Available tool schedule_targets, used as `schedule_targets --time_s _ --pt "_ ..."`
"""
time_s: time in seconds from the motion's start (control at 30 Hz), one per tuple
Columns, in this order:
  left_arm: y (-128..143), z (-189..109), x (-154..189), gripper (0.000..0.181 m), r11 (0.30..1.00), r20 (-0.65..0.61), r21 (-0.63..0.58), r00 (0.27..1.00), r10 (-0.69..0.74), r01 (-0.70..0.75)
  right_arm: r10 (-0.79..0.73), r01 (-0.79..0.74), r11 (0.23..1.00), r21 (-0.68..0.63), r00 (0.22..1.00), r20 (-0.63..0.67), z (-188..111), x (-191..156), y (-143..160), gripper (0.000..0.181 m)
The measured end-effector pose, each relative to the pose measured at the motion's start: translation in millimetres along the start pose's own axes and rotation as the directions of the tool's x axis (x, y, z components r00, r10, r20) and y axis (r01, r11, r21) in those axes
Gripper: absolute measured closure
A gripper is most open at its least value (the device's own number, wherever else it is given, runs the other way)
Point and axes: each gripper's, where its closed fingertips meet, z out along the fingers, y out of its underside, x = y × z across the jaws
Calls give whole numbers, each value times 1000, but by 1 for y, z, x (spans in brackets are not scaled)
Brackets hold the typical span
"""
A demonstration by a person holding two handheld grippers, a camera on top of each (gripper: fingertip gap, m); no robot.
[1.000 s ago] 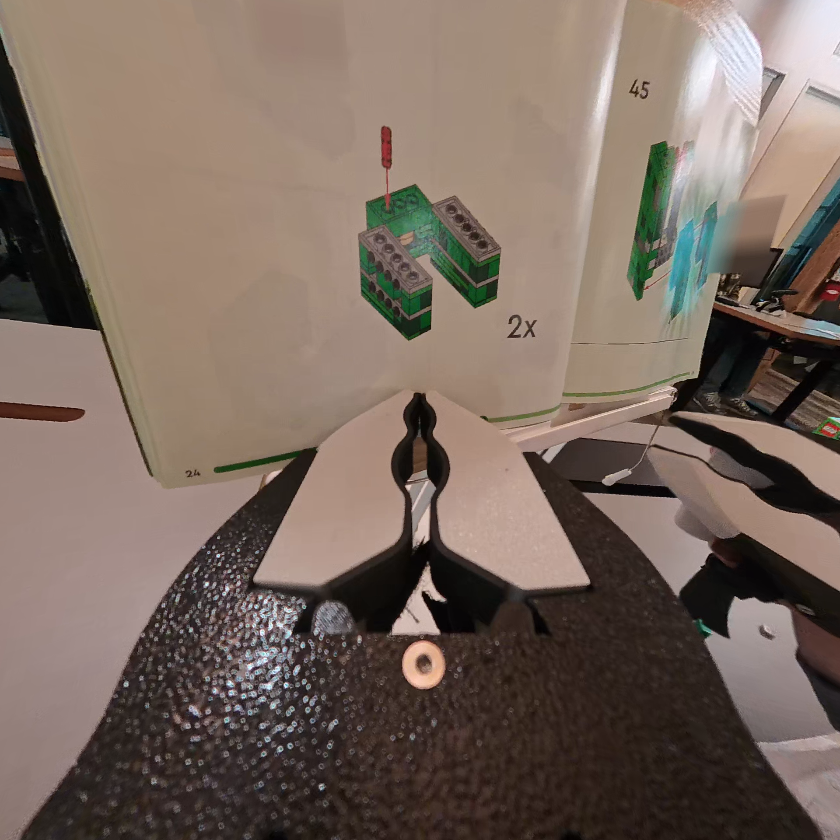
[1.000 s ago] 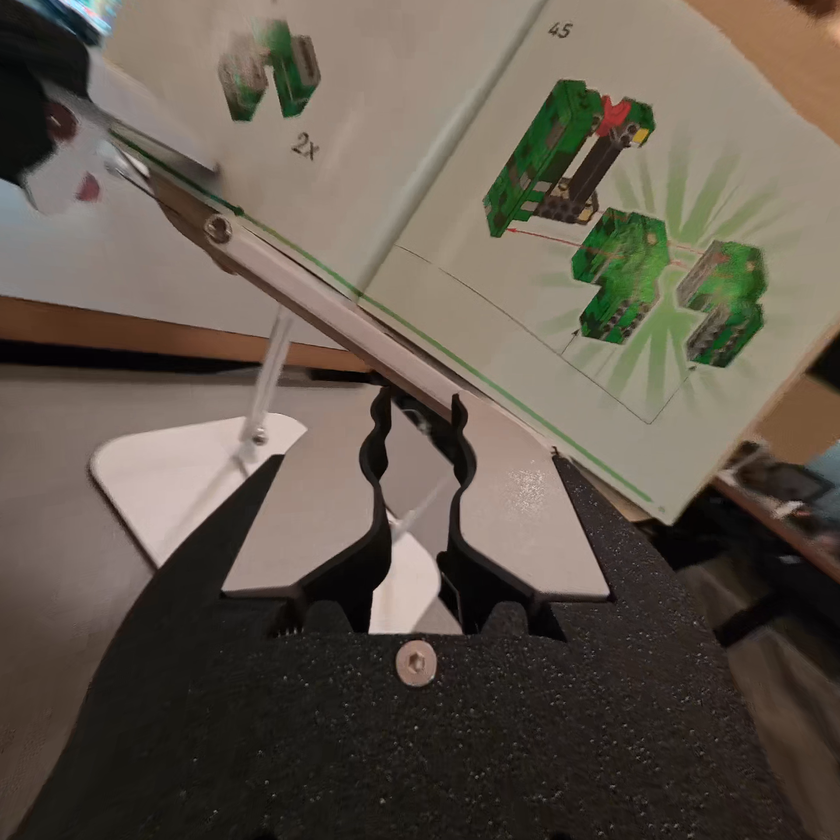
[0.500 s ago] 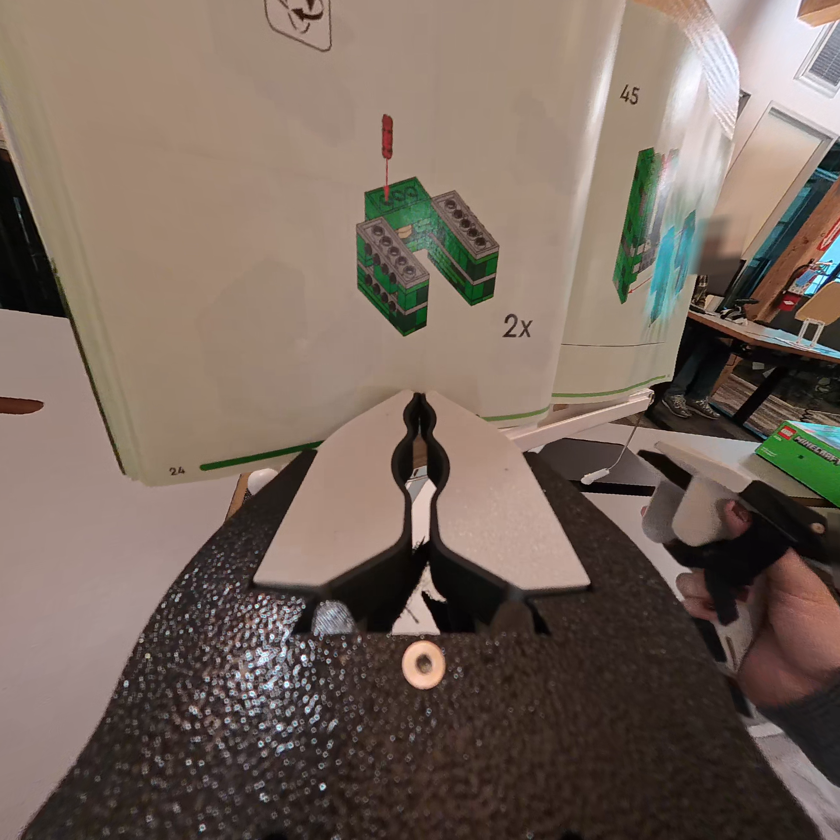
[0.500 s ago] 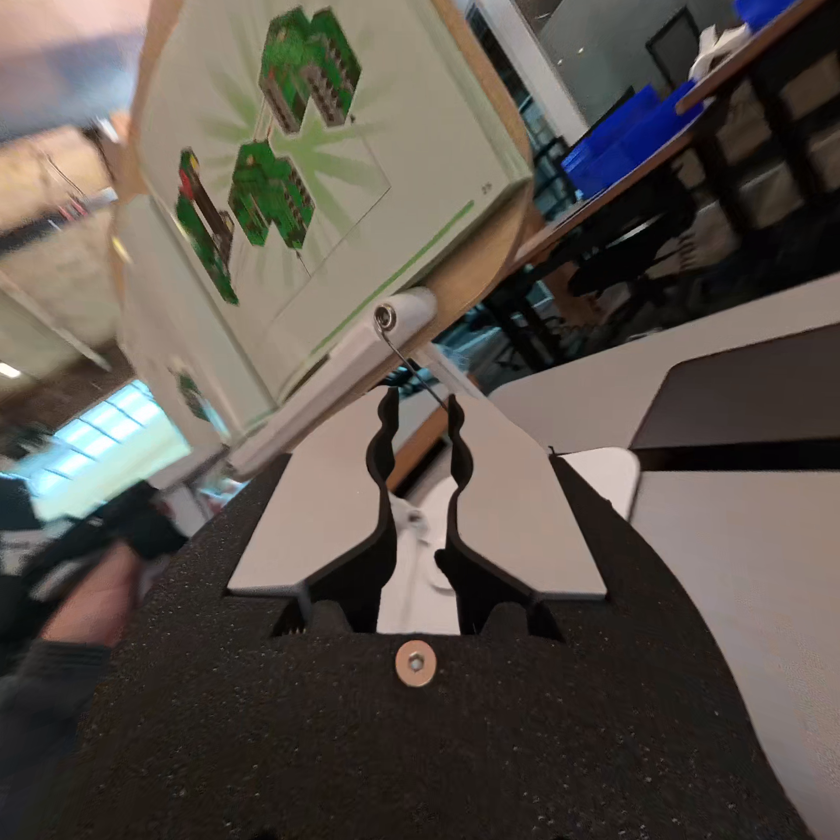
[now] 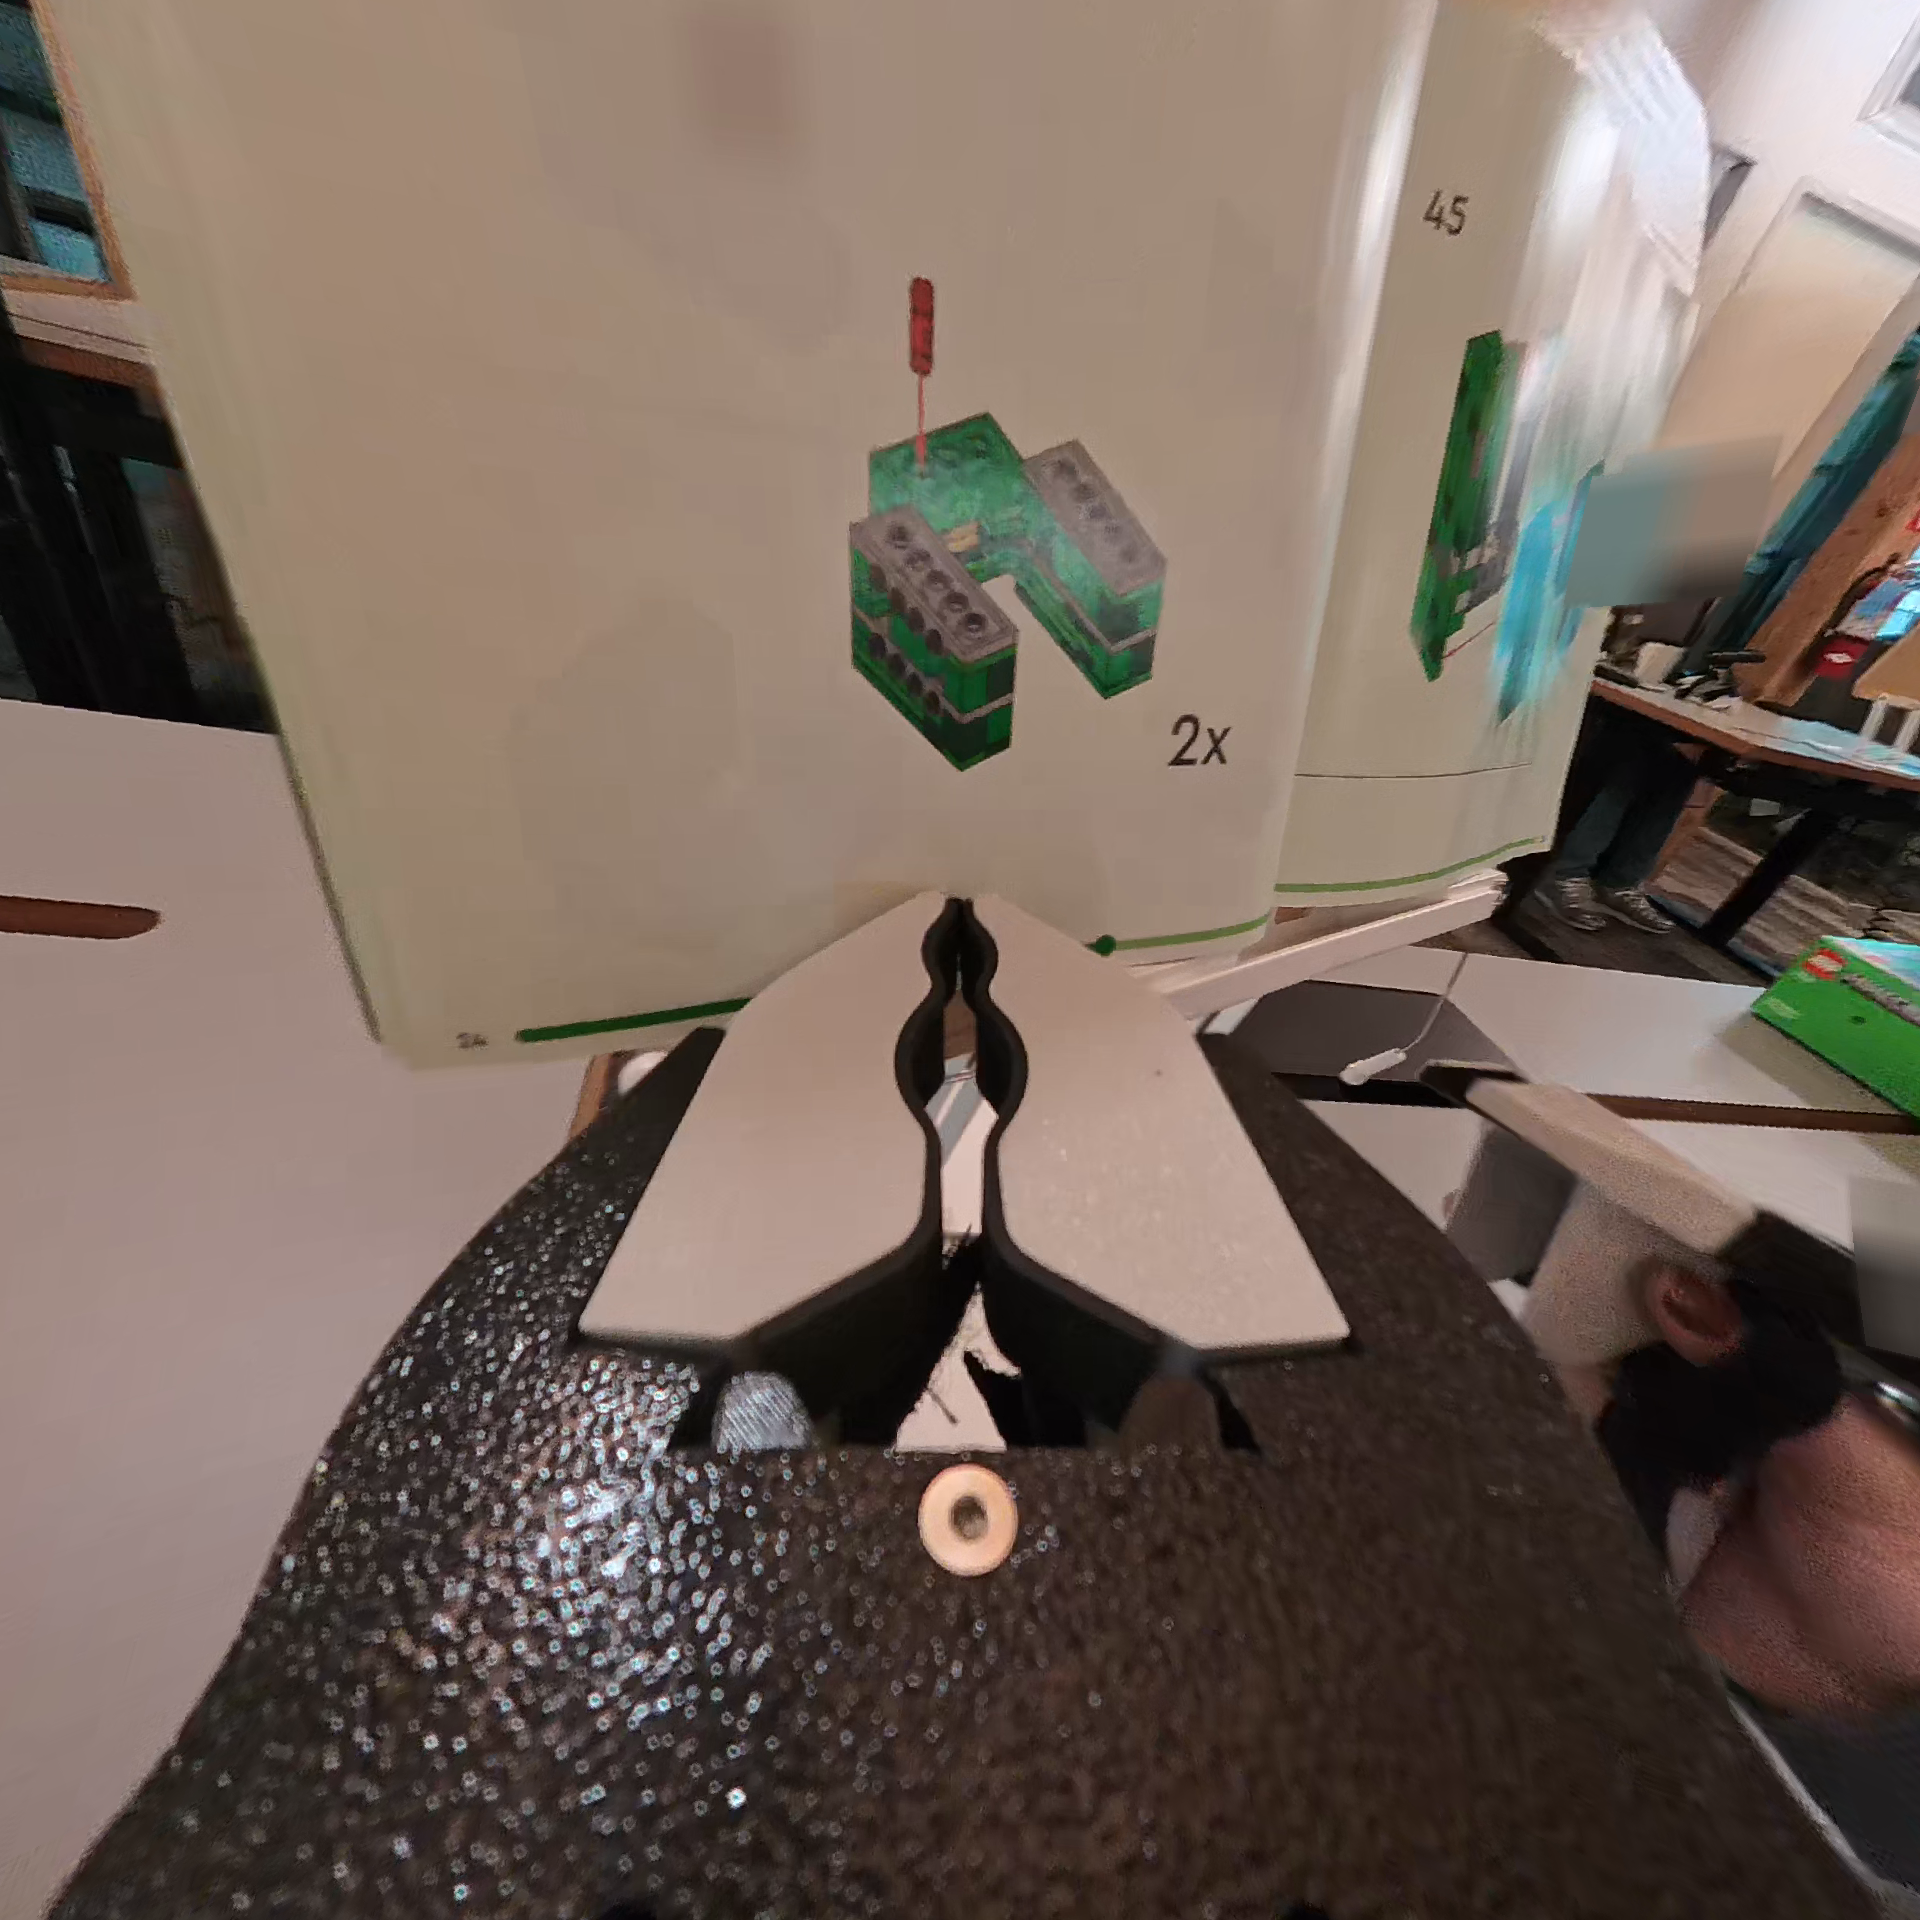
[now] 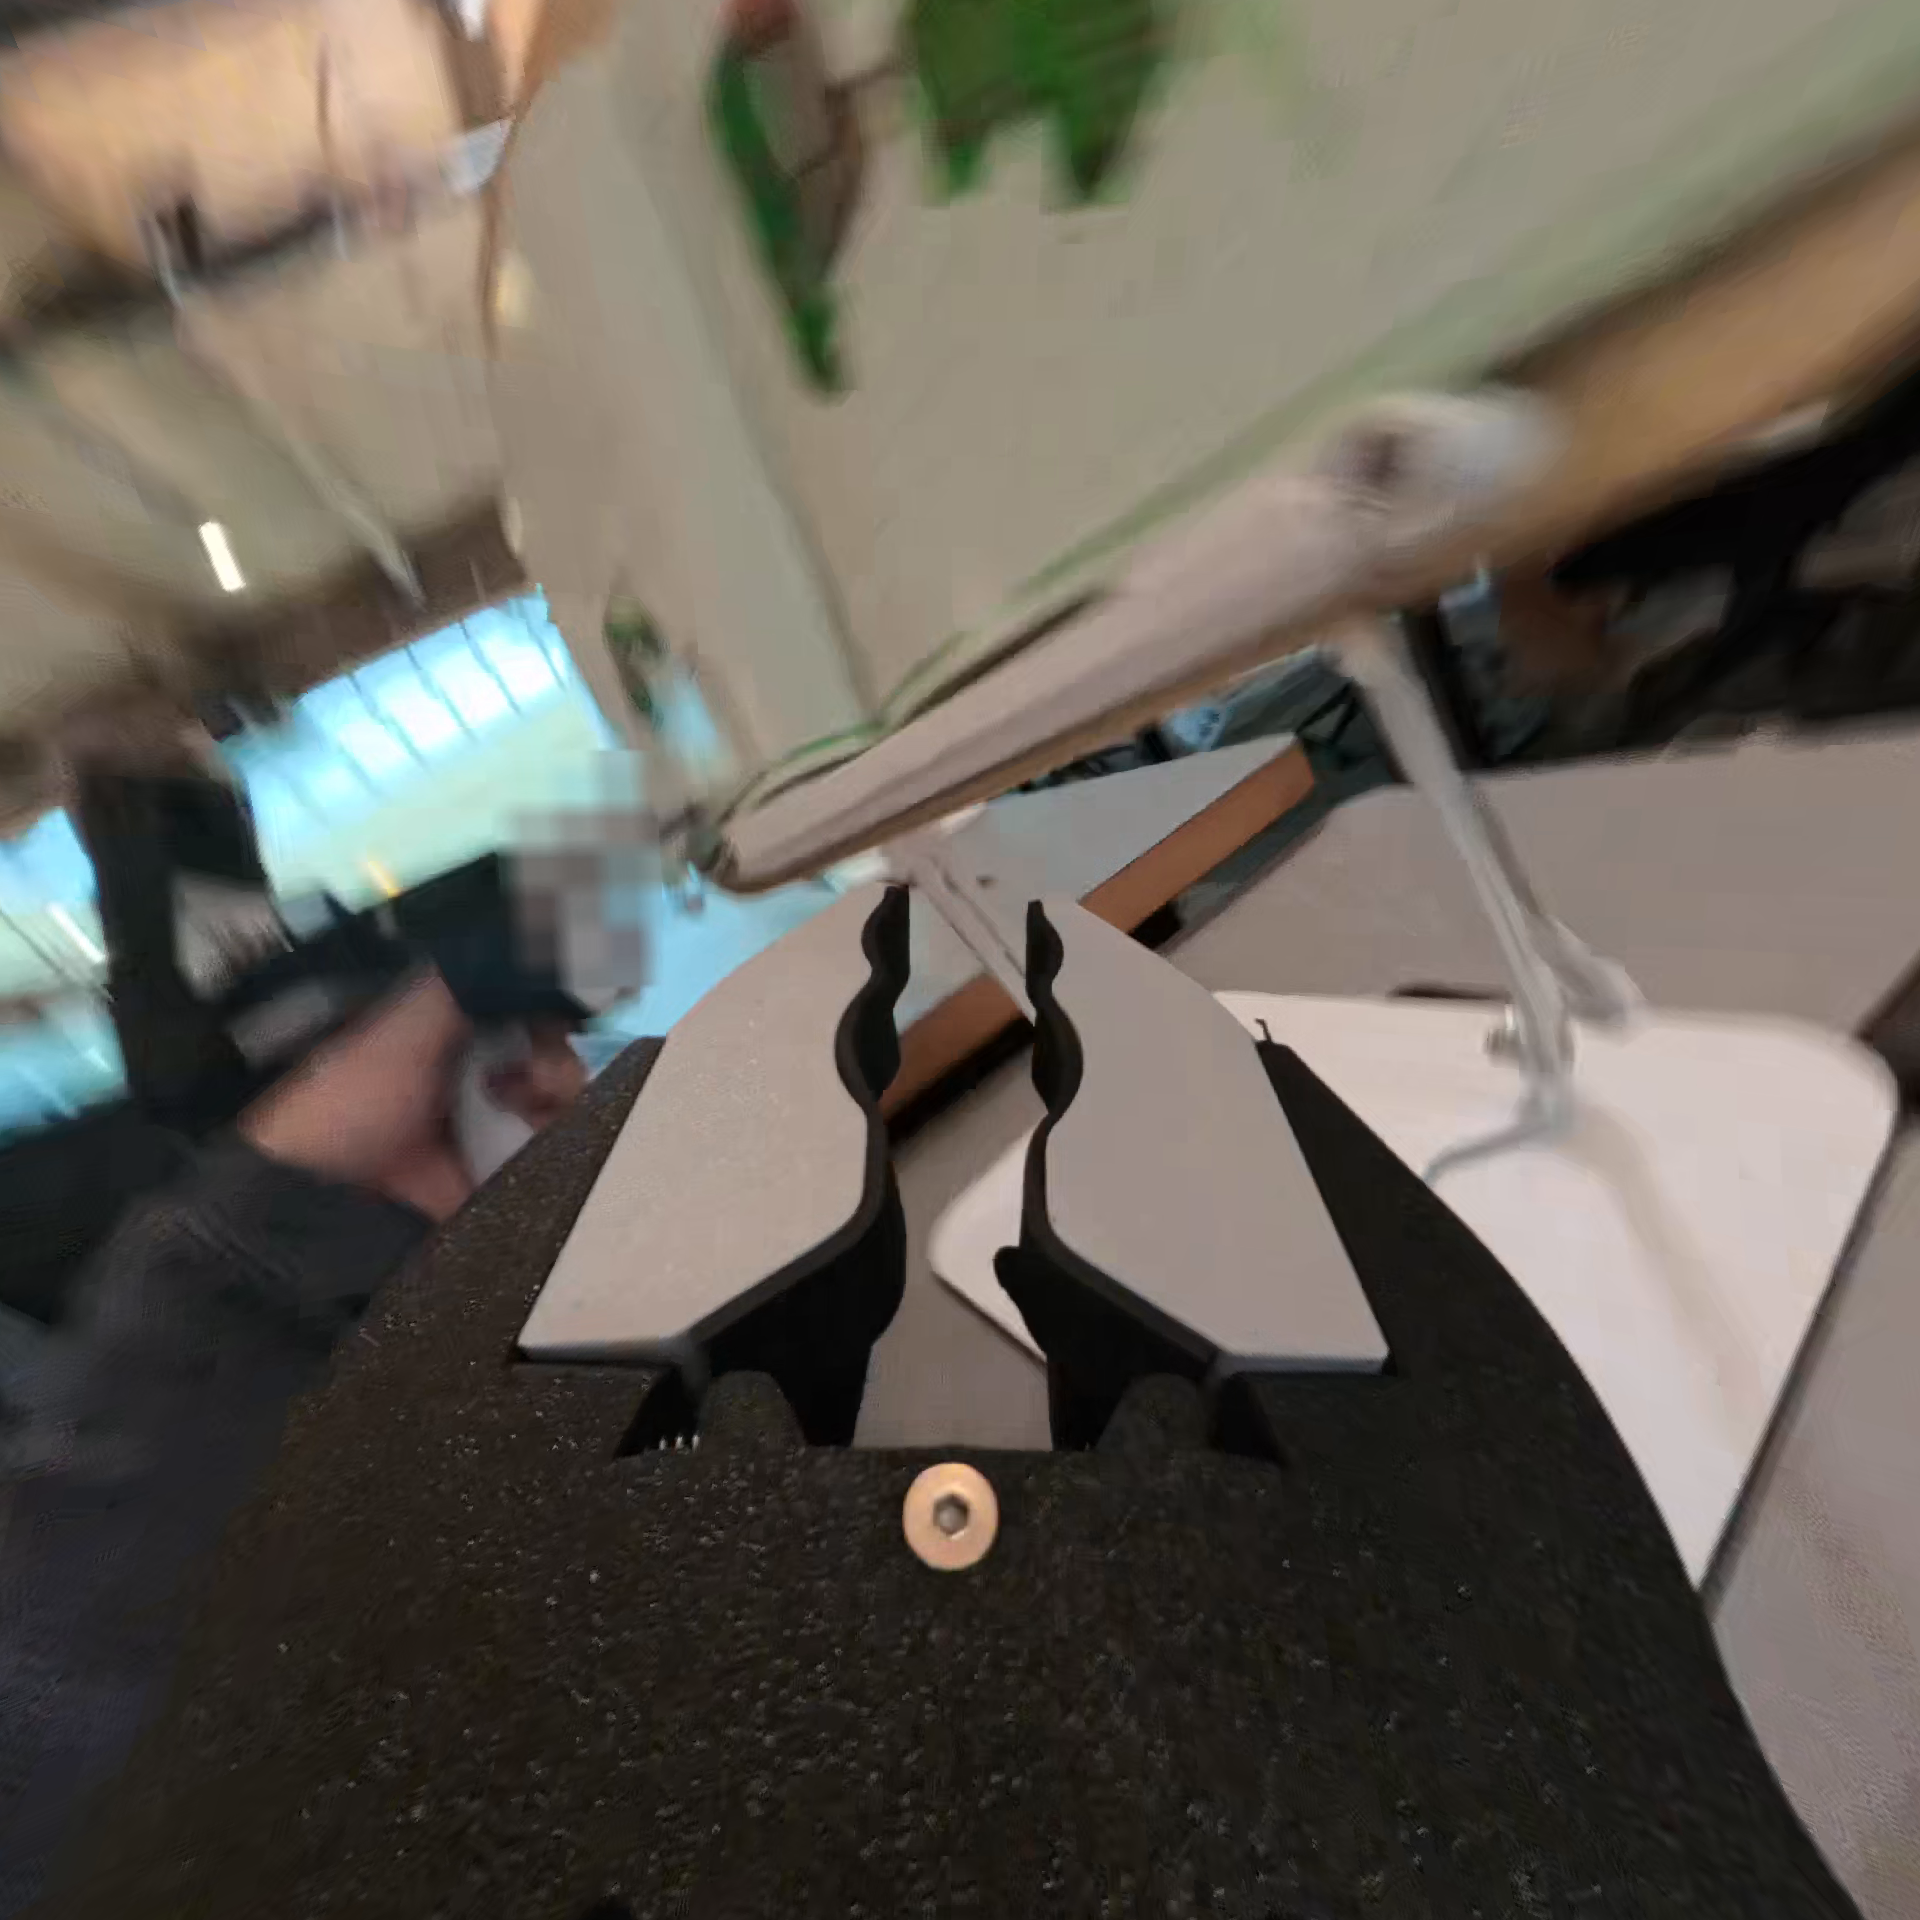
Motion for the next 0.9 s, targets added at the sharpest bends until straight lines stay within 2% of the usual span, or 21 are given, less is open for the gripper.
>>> schedule_targets --time_s 0.03,0.07,0.1,0.17,0.23,0.3,0.33,0.37,0.47,0.67,0.77,0.8,0.9 --pt "-1 -2 -4 181 1000 19 -1 1000 11 -11 -205 206 978 -45 978 28 8 -17 4 161" --pt "-1 -3 -7 181 1000 33 -3 999 19 -19 -407 411 908 -79 911 69 17 -33 9 162" --pt "-1 -5 -9 181 1000 41 -4 999 21 -20 -588 598 796 -94 801 110 25 -49 14 163" --pt "-3 -7 -13 181 1000 51 4 999 14 -14 -854 869 489 -77 495 156 43 -73 22 163" --pt "-5 -11 -18 181 1000 61 19 998 4 -5 -975 989 136 -54 143 168 61 -87 32 163" --pt "-6 -14 -21 181 1000 64 25 998 -9 7 -971 984 -173 -31 -166 170 79 -94 43 160" --pt "-6 -16 -23 181 999 66 30 998 -16 14 -946 960 -280 -20 -272 176 86 -96 49 160" --pt "-7 -17 -25 181 999 68 34 997 -22 19 -921 936 -351 -12 -343 185 92 -97 54 160" --pt "-8 -22 -32 181 998 87 48 995 -44 40 -882 892 -449 -44 -435 179 108 -92 56 160" --pt "-10 -27 -39 181 996 96 66 993 -72 66 -840 842 -529 -104 -502 205 132 -86 54 159" --pt "-10 -28 -40 181 996 104 69 992 -67 60 -840 844 -524 -112 -491 232 136 -86 55 172" --pt "-10 -28 -41 181 995 103 72 992 -71 64 -844 852 -514 -100 -481 237 135 -88 55 181" --pt "-10 -28 -43 181 994 109 80 991 -80 72 -864 879 -473 -55 -451 222 133 -91 55 181"
